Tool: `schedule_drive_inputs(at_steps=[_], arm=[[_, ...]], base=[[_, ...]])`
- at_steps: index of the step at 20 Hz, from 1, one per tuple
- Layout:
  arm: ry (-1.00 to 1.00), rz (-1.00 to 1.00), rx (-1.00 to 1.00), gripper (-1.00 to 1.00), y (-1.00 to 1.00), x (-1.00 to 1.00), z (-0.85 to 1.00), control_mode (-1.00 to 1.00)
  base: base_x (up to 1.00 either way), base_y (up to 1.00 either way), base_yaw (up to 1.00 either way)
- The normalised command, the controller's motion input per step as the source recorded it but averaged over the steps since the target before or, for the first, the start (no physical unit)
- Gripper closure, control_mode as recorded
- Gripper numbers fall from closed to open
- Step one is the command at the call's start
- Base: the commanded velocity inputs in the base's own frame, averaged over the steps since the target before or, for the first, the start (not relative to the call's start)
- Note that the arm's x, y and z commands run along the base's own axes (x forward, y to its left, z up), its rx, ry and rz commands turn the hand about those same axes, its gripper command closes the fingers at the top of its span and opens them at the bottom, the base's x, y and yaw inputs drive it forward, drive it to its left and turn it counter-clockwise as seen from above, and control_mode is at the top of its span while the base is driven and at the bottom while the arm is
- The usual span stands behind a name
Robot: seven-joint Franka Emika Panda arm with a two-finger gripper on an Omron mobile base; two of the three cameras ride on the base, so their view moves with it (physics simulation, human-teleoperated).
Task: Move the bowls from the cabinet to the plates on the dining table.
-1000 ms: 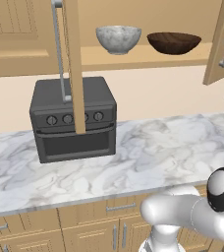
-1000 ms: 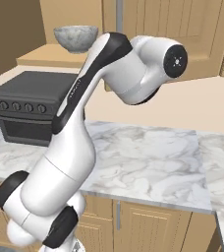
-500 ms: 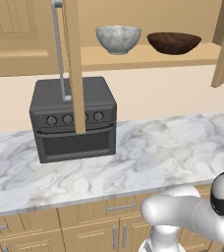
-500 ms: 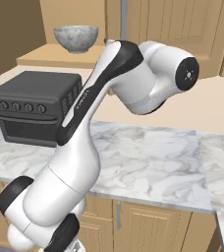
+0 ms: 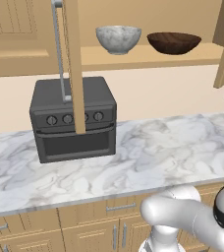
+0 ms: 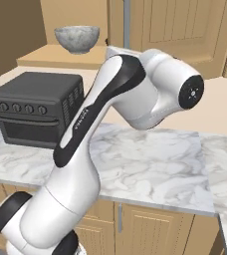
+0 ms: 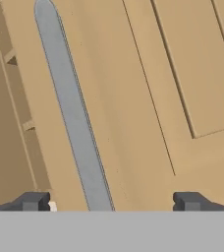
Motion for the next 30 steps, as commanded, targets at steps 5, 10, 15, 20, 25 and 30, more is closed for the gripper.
schedule_drive_inputs(at_steps=[5,10,15,20,25,30], arm=[[-0.19,0.0,0.0,-1.0,0.08,-0.43,0.03,-1.0],[-0.18,-0.02,-0.01,-1.0,0.34,-0.34,0.01,-1.0],[-0.15,-0.05,-0.02,-1.0,0.41,-0.29,0.01,-1.0],[-0.13,-0.05,0.0,-1.0,0.42,-0.33,0.0,-1.0],[-0.13,-0.06,0.0,-1.0,0.4,-0.27,0.0,-1.0],[-0.13,-0.1,0.0,-1.0,0.37,-0.14,0.0,-1.0]], base=[[0.0,0.0,0.0],[0.0,0.0,0.0],[0.0,0.0,0.0],[0.0,0.0,0.0],[0.0,0.0,0.0],[0.0,0.0,0.0]])
